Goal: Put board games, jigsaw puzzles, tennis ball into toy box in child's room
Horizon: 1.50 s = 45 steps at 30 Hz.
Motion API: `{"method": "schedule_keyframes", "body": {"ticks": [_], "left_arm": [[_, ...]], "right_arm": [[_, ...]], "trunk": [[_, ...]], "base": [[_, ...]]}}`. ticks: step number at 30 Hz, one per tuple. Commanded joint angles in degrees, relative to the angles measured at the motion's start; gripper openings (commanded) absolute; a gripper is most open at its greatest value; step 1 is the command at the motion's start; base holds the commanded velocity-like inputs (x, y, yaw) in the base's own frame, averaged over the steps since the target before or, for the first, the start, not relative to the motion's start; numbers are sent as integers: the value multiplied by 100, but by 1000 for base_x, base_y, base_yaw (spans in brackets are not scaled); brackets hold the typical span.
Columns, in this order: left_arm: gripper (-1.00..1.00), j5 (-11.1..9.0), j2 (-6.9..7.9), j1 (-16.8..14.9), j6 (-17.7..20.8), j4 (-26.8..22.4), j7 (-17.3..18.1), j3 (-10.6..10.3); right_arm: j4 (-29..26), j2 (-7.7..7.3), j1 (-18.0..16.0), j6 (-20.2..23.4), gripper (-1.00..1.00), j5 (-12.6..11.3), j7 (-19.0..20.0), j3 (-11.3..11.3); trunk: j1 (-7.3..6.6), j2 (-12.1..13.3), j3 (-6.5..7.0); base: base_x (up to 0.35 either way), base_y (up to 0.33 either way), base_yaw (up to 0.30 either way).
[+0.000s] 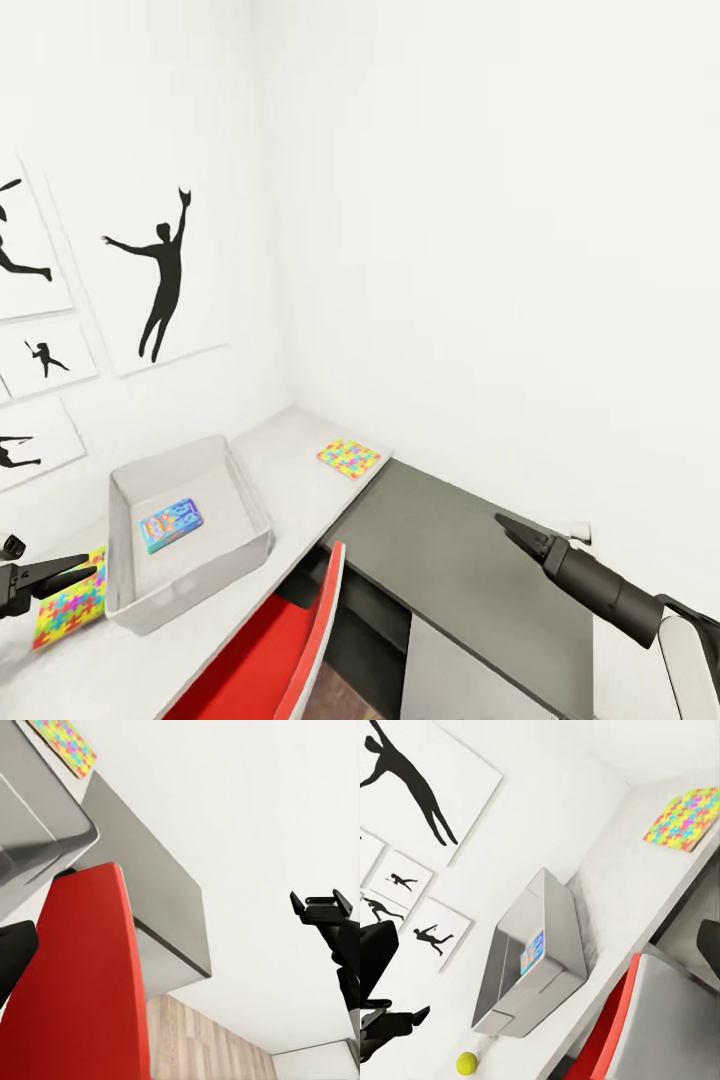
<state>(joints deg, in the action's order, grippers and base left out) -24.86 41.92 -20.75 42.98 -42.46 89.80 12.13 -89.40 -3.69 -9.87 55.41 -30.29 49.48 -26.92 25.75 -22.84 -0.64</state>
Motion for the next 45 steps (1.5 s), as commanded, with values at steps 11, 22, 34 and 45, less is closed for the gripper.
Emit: {"method": "schedule_keyframes", "body": {"ticks": [11, 22, 34, 45], "left_arm": [[100, 6, -12, -8, 76, -7, 20, -15], [100, 8, -23, -8, 87, -8, 20, -48], [100, 8, -25, -8, 95, -8, 20, -55], [100, 8, -18, -8, 92, -8, 20, -45]], "right_arm": [[2, -4, -6, 23, 100, 12, 26, -6], [2, -17, -6, 23, 100, 6, 26, -6], [-2, 14, 1, 15, 100, 17, 26, -6], [2, 9, 3, 22, 100, 13, 26, -6]], "trunk": [[3, -8, 50], [3, -8, 107], [3, -8, 122], [3, -8, 91]], "base": [[0, 0, -249], [-46, 0, -248], [-162, 0, -107], [-14, 0, -224]]}}
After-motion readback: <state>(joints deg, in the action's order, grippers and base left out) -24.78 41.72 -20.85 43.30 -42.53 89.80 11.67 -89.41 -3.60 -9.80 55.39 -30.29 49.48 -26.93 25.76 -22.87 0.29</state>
